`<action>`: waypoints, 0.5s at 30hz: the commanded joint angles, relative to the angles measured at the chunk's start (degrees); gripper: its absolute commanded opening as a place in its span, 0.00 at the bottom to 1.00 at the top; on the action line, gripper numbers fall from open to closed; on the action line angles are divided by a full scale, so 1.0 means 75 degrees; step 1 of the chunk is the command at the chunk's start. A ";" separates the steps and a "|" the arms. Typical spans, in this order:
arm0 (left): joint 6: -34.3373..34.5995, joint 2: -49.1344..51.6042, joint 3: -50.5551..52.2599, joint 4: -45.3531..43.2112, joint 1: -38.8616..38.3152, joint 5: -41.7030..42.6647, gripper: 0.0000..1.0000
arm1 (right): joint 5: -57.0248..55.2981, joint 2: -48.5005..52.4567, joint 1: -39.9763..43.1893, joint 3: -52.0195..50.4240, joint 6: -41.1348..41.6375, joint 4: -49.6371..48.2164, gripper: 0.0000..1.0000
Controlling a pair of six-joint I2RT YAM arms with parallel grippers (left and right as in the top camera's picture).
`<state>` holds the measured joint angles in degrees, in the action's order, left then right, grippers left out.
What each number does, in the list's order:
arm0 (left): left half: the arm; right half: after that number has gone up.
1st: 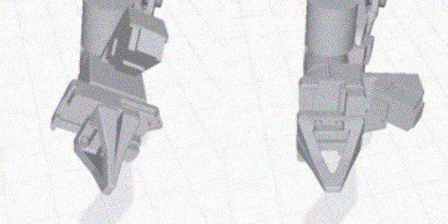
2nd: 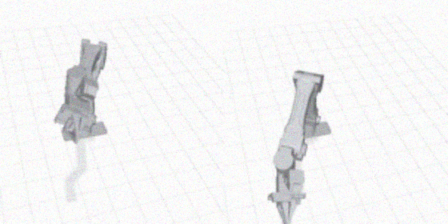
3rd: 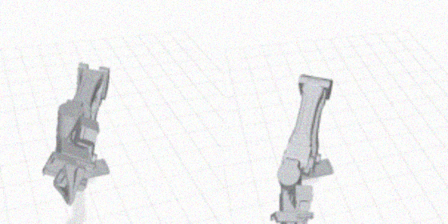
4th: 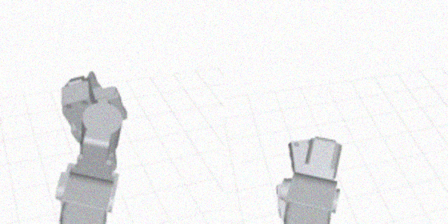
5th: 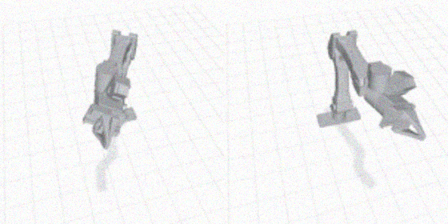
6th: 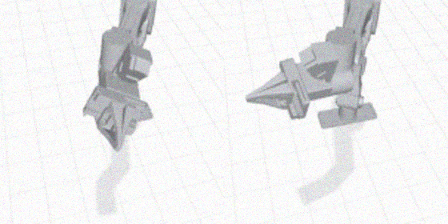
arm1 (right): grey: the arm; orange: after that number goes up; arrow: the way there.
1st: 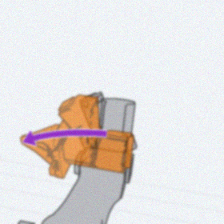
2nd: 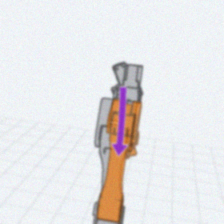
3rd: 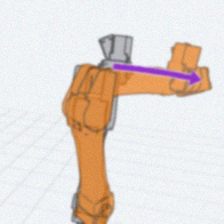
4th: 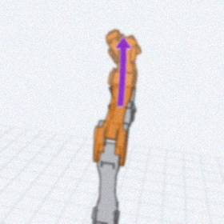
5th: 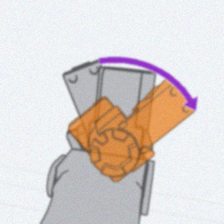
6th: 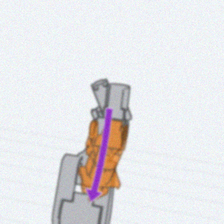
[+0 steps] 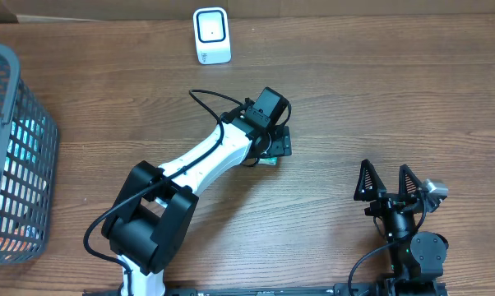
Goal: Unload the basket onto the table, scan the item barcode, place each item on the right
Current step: 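Carry the Kleenex pack forward and release it on the table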
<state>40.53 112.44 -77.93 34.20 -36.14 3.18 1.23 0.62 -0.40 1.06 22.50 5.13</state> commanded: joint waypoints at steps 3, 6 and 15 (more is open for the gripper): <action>-0.0044 0.0035 -0.0259 0.0224 0.0032 0.0093 0.89 | -0.0023 -0.0061 0.0020 -0.0082 -0.0006 -0.0052 1.00; -0.0396 0.0035 -0.0796 0.0831 0.0090 -0.0082 1.00 | -0.0023 -0.0061 0.0020 -0.0082 -0.0006 -0.0052 1.00; -0.1186 0.0017 -0.4220 0.4240 0.0825 -0.0679 1.00 | -0.0023 -0.0061 0.0020 -0.0082 -0.0006 -0.0052 1.00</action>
<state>34.89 113.10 -101.84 62.19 -32.36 0.97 1.23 0.62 -0.40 1.06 22.48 5.13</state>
